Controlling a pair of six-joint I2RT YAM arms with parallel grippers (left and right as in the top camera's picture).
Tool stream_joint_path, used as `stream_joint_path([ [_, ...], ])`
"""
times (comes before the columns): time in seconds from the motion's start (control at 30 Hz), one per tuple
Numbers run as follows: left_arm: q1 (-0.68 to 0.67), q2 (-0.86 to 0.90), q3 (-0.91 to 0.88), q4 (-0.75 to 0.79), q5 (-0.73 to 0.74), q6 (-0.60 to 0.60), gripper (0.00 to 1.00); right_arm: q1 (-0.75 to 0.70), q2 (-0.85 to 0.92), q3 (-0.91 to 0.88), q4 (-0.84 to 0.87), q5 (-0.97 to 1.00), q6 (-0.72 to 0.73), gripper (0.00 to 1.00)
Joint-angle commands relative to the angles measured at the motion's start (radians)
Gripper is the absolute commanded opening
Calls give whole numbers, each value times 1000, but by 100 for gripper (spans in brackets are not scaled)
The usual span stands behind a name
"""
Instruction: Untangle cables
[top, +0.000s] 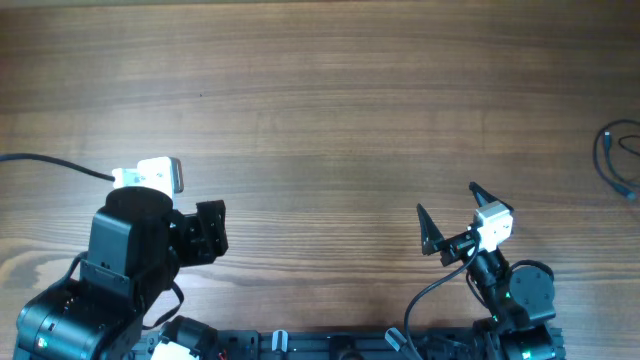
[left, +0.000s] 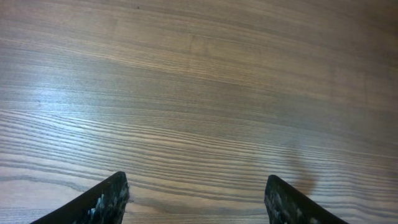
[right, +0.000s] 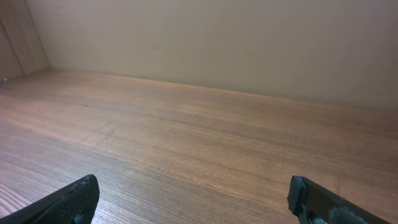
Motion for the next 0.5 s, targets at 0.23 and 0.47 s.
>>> stream_joint_path([
  [0.23, 5, -1, 8, 0, -17, 25, 71, 2, -6, -3, 2, 24, 13, 99],
  [0.47, 5, -1, 8, 0, -17, 24, 70, -98, -8, -3, 2, 24, 20, 100],
])
